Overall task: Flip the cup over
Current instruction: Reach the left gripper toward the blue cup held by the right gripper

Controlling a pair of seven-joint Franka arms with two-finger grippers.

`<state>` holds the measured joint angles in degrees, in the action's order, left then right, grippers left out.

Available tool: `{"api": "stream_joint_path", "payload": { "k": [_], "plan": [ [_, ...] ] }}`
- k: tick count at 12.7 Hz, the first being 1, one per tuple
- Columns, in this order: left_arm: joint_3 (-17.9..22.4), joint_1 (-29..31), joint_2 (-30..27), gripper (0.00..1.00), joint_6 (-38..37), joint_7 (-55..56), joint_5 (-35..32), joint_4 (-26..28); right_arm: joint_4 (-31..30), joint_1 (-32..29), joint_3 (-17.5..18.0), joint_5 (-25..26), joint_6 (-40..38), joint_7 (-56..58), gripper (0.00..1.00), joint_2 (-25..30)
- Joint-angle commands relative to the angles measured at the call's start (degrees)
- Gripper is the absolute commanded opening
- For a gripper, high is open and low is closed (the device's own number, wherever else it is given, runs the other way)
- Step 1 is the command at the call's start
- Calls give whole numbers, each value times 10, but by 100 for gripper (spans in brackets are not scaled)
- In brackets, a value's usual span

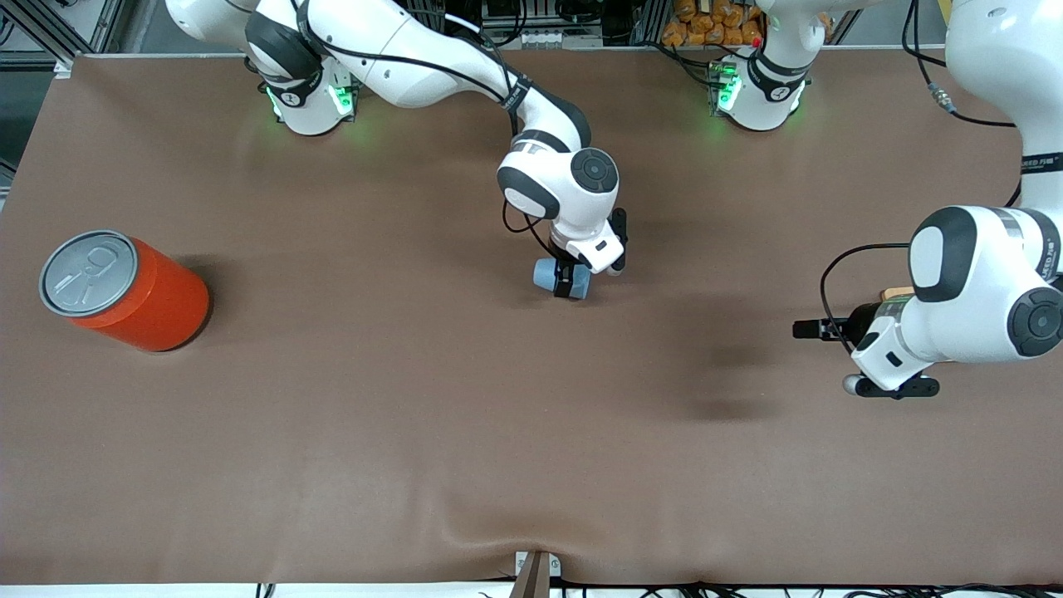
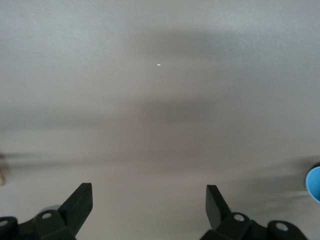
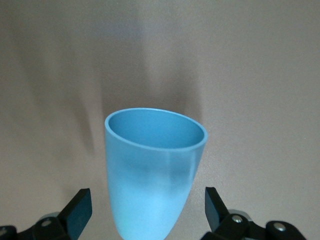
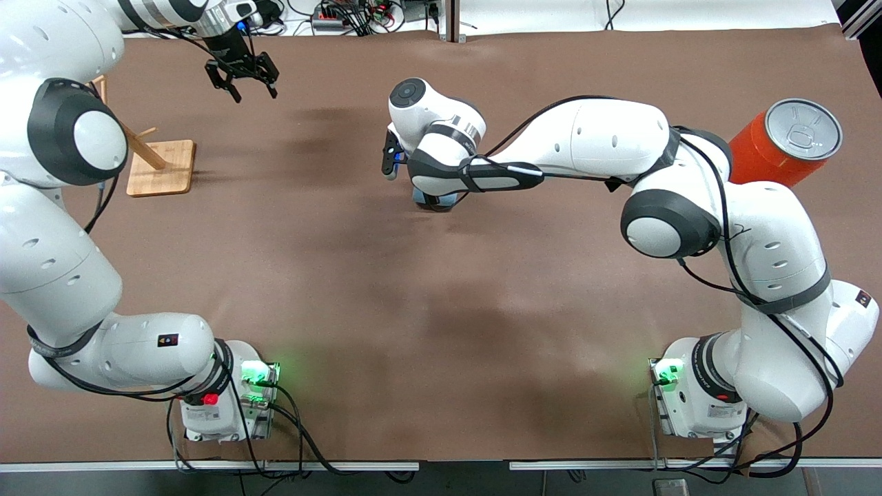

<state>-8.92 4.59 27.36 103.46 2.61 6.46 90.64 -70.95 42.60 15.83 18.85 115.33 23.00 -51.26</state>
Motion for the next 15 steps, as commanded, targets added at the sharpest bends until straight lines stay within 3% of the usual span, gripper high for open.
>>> {"api": "stream_joint_path", "payload": {
  "k": [1,3,5,8,10,15],
  "plan": [
    [-3,5,22,100,-1,1,115,3,21,8,-3,14,-9,-11,100,-10],
    [-6,-5,26,100,-4,1,180,25,21,8,-3,13,-11,-11,100,-9],
    [-30,-26,29,100,-4,2,185,44,21,6,-2,12,-19,-10,100,-2],
    [-36,-77,59,100,6,0,192,44,25,-2,5,8,-64,-4,100,17],
    [-43,-81,70,100,21,-3,265,45,34,-10,5,7,-91,-2,100,33],
    [-43,-154,89,100,103,-7,328,46,35,-114,19,-21,-144,9,100,109]
  ]
}}
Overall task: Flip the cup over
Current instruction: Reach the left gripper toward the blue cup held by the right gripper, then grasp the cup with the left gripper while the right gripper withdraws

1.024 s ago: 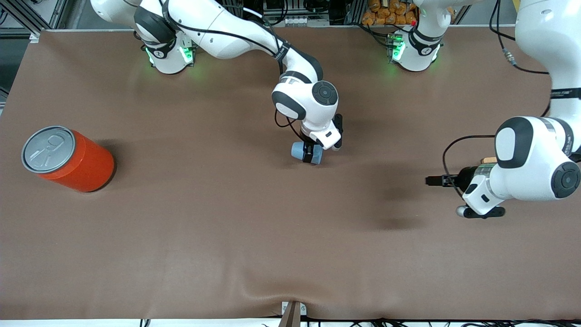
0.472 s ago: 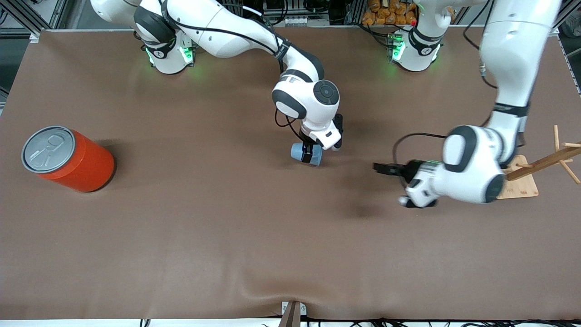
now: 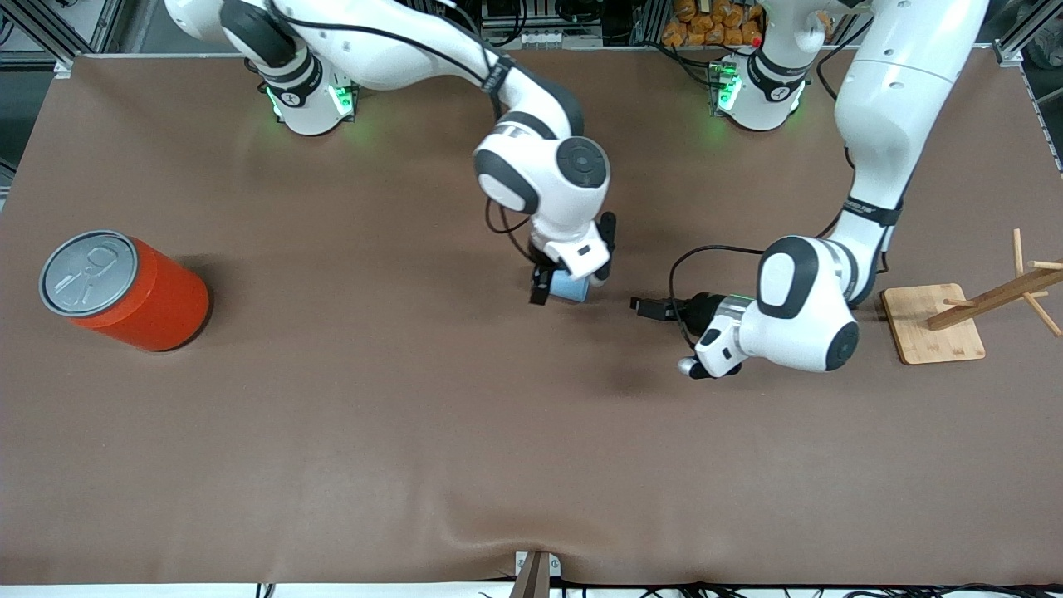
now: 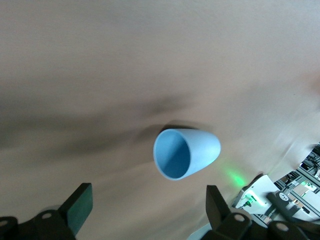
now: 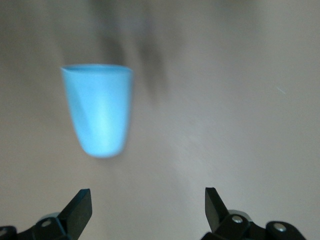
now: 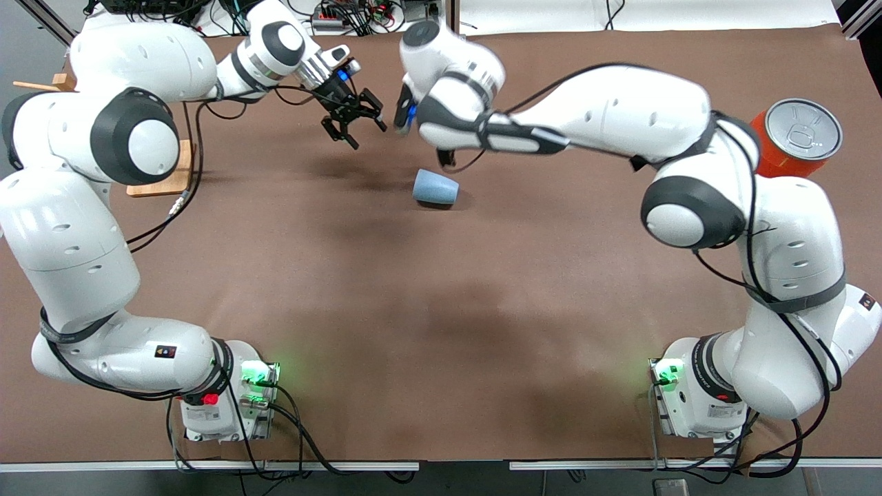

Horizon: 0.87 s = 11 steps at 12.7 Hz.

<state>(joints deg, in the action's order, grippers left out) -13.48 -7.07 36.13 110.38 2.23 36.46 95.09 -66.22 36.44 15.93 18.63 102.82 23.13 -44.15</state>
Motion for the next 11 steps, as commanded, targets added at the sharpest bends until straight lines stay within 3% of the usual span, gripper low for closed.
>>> {"api": "stream_joint_path", "payload": {
  "k": [1,3,7,11],
  "plan": [
    [3,-55,8,100,73,-3,35,0,-13,-83,24,-39,-20,9,100,55],
    [3,-93,23,100,148,-1,54,1,-14,-127,23,-51,-50,8,100,80],
    [4,-107,29,100,155,2,75,34,-13,-264,33,-61,-107,13,100,113],
    [5,-107,28,100,163,1,75,54,-22,-307,2,-76,-123,9,100,186]
  ]
}}
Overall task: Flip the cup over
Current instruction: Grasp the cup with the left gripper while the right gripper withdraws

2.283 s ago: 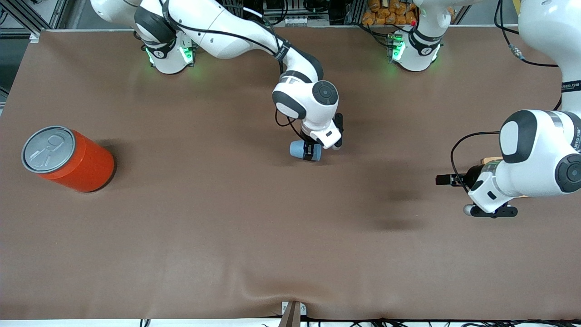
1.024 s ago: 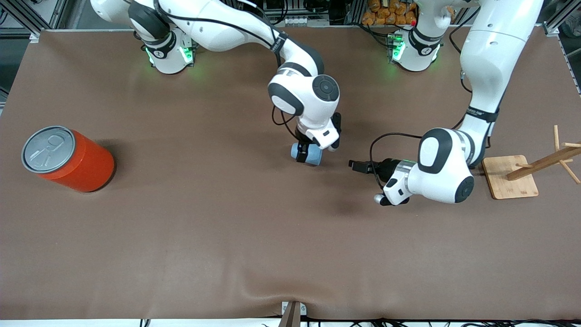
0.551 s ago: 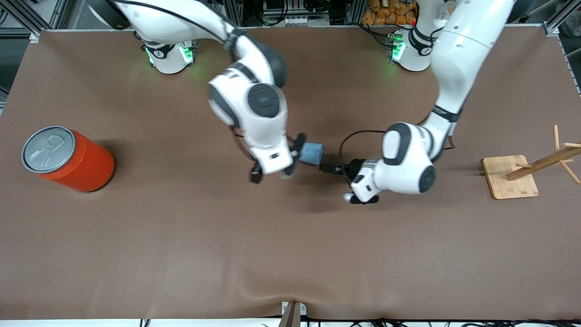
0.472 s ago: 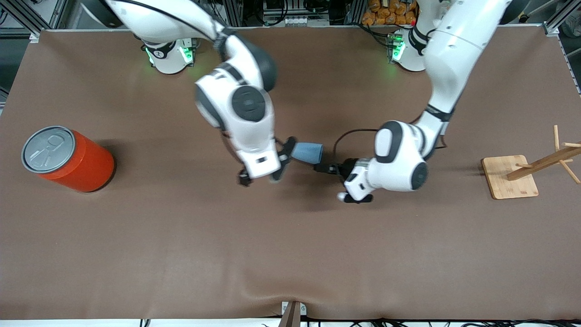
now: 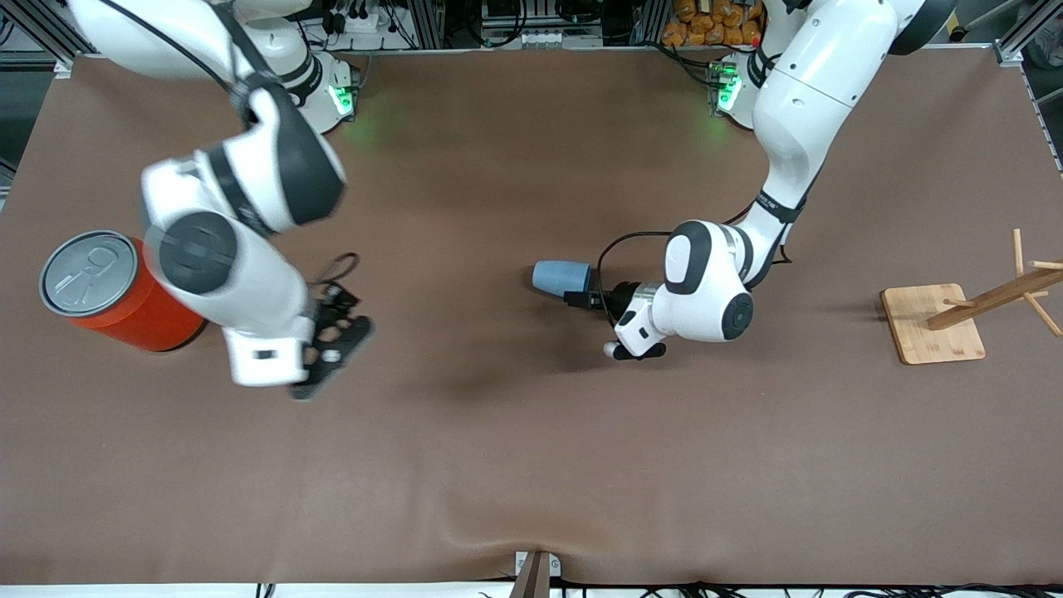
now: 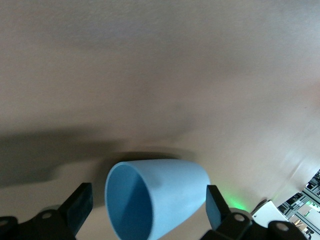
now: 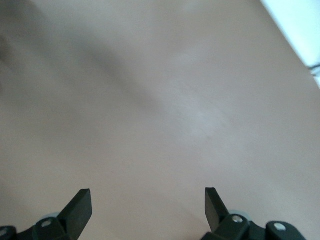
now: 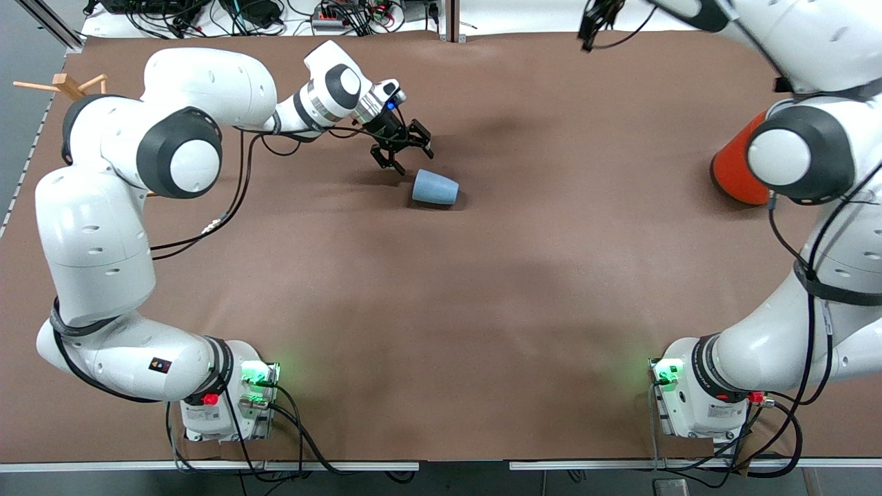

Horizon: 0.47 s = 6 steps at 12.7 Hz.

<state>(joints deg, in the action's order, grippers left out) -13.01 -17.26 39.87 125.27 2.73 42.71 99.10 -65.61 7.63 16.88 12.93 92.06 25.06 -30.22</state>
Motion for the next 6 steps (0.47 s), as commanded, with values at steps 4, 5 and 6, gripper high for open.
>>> {"api": "stream_joint_path", "payload": {
  "k": [4,5,6],
  "plan": [
    [-2,-15,-31,100,23,3,14,46,-39,-94,-28,-112,-27,-36,100,82],
    [-2,-20,-32,100,34,3,15,48,-50,-90,-47,-113,-37,-80,100,102],
    [-3,-25,-31,100,49,4,19,48,-81,-92,-54,-114,-34,-122,100,128]
  ]
}}
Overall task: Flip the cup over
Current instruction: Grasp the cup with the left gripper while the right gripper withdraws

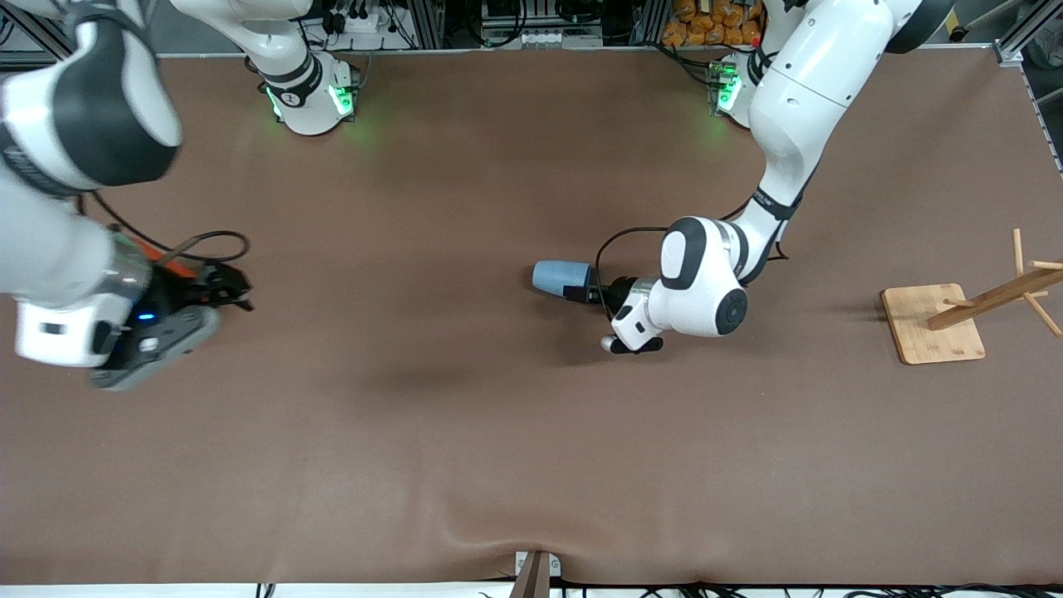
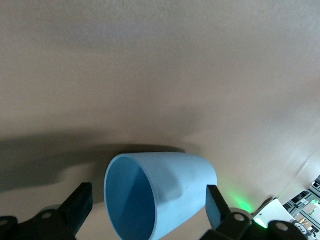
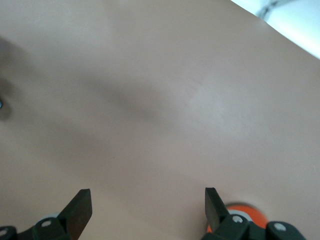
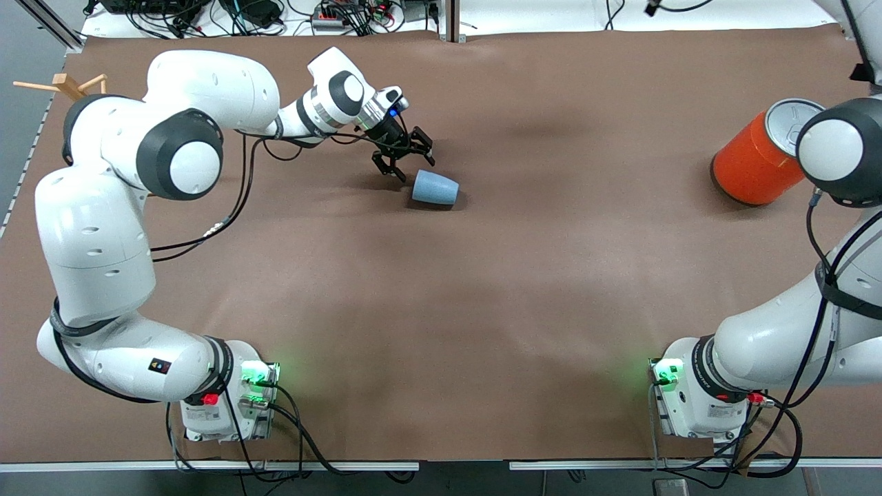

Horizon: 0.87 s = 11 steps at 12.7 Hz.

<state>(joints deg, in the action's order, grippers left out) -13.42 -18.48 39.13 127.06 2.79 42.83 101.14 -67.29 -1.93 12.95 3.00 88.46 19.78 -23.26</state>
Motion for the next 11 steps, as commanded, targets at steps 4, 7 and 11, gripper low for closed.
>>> {"api": "stream_joint_path", "payload": {
  "k": [4,7,11],
  "plan": [
    [2,-38,-25,100,51,33,46,27,-80,14,-23,-34,-46,-386,100,97],
    [3,-39,-25,76,51,32,45,36,-133,8,-45,-45,-66,-425,100,158],
    [7,-38,-31,0,52,25,38,48,-264,11,-73,-47,-10,-415,100,266]
  ]
}}
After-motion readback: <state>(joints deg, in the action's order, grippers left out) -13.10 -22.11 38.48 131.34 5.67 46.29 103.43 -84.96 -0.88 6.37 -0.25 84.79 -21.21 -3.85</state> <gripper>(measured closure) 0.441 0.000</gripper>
